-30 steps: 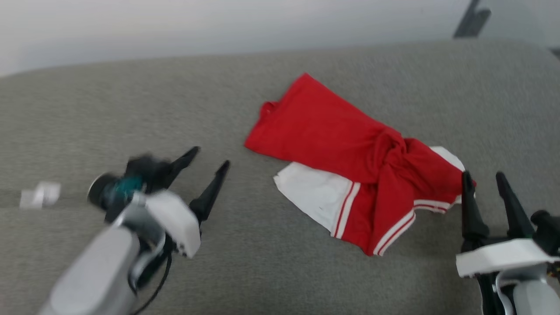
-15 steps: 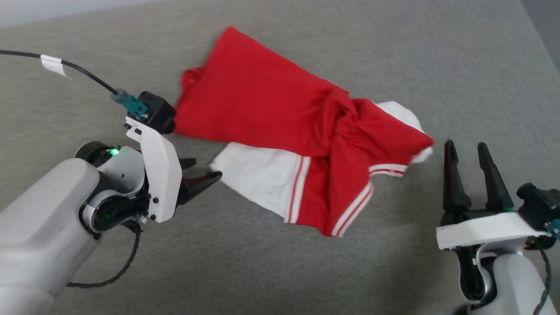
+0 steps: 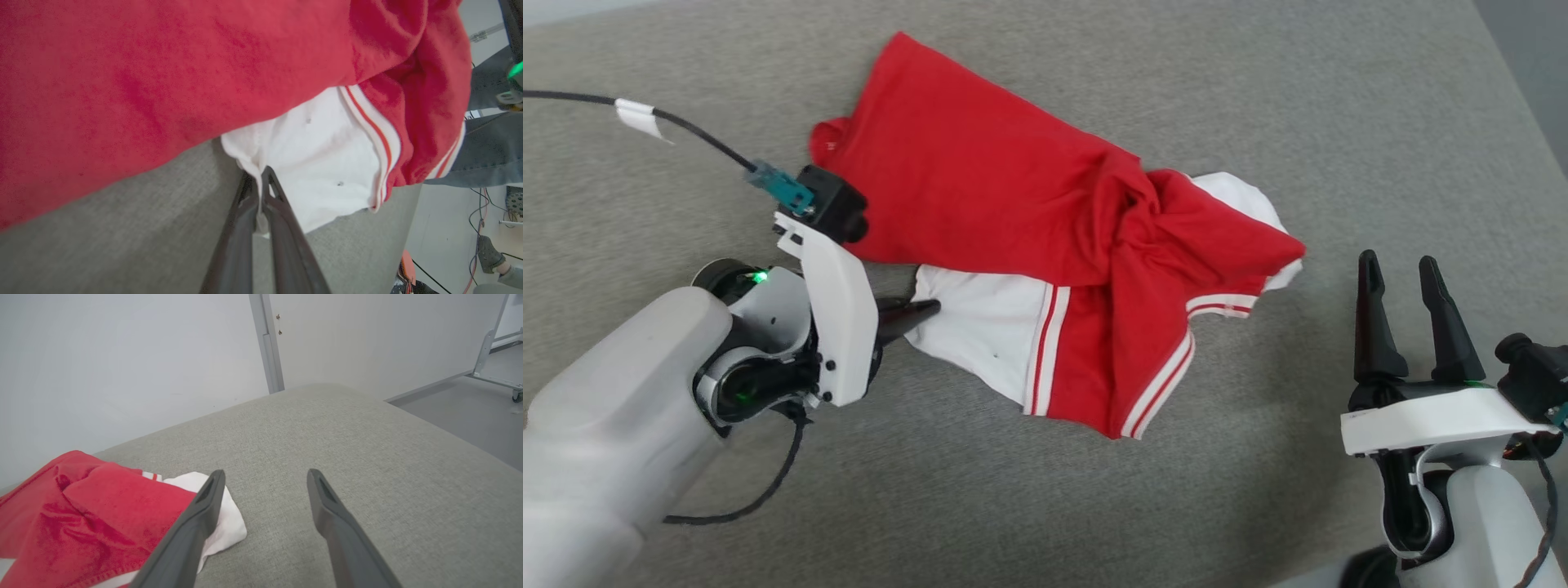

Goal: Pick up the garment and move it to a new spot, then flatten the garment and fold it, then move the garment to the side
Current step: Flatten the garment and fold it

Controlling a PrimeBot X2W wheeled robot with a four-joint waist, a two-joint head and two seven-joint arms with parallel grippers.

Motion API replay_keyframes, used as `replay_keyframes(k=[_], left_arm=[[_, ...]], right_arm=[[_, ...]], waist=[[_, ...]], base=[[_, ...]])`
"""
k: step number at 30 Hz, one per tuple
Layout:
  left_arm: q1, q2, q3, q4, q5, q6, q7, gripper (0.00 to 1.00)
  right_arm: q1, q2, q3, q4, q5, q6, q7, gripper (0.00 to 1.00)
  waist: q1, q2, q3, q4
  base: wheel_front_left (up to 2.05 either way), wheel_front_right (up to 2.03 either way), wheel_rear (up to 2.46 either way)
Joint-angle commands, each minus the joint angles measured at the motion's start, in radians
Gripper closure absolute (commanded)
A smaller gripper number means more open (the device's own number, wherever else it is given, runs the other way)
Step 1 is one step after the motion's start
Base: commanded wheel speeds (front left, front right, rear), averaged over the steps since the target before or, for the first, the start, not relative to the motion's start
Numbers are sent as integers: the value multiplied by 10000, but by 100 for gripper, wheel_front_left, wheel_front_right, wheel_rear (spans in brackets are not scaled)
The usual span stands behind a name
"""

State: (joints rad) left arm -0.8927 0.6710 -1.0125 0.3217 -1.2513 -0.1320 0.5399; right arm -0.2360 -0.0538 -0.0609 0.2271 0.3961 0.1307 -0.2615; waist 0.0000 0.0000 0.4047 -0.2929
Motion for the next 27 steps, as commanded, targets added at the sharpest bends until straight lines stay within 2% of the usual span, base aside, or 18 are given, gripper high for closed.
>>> replay_keyframes(k=[1,7,13,16,19,21,27], left_arm=[[4,116,-57,175,-68,32,-135,100],[293,672,221,544,-493,30,-1350,100],[961,1676,587,1113,-944,30,-2396,100],[1322,1860,664,1586,-939,90,-2790,100],[1717,1947,693,2008,-975,300,-3127,100],[1907,1804,646,2136,-890,486,-3364,100],[2324,1435,591,2350,-725,591,-4076,100]], right_arm=[[-52,28,-4,-10,-34,0,-47,0],[136,23,-53,-71,-331,0,-47,0],[331,-49,-170,-133,-631,0,-47,0],[439,-146,-207,-127,-702,0,-47,0],[545,-250,-179,-124,-778,0,-47,0],[633,-328,-187,-120,-800,0,-47,0],[738,-606,-64,-137,-907,1,-47,0]], waist=[[0,0,-110,177],[0,0,-555,897],[0,0,-965,1641],[0,0,-1150,1929],[0,0,-1310,2139],[0,0,-1399,2244],[0,0,-1594,2375]], base=[[0,0,0],[0,0,0],[0,0,0],[0,0,0],[0,0,0],[0,0,0],[0,0,0]])
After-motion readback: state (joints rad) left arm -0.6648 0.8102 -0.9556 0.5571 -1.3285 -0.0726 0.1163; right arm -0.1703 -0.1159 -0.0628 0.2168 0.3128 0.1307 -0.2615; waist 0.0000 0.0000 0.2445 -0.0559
